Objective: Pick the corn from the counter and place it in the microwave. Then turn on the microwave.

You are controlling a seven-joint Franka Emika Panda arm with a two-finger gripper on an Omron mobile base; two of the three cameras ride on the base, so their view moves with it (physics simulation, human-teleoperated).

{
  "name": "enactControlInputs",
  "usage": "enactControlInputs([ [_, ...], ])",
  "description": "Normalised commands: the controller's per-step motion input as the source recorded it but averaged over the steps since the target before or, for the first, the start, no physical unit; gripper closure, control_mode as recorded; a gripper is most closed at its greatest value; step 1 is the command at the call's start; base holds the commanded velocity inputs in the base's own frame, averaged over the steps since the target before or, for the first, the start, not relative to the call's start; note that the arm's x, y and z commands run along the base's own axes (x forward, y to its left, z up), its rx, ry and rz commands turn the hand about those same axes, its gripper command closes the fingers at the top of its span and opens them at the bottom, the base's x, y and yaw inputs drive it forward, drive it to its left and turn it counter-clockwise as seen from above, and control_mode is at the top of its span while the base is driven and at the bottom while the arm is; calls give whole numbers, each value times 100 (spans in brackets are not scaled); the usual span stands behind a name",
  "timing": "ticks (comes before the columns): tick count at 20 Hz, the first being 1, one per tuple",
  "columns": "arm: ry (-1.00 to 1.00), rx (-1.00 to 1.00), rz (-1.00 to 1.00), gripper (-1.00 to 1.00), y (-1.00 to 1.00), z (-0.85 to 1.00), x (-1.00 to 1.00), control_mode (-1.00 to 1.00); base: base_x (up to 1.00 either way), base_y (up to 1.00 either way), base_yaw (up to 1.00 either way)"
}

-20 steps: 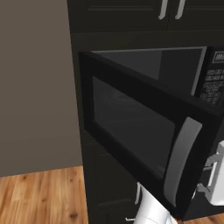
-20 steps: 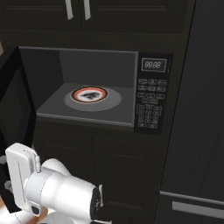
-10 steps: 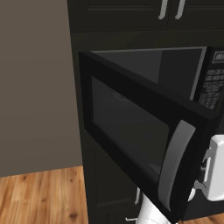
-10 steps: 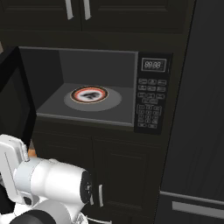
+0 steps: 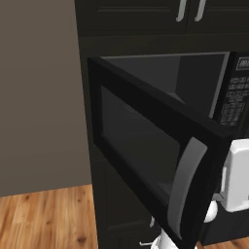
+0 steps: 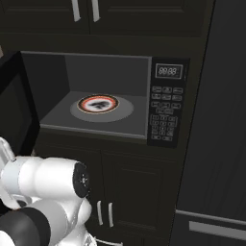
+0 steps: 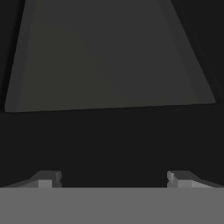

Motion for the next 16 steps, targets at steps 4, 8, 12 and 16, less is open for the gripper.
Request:
enactControlInputs([
  [4,-11,0,0,-100,44,-10,-10,-100,0,0,0],
  [8,-7,0,0,-100,43,-11,-6,-100,0,0,0],
  [12,-5,0,0,-100,42,-12,-3,-100,0,0,0],
  [16,-2,0,0,-100,44,-16,0,-100,0,0,0],
])
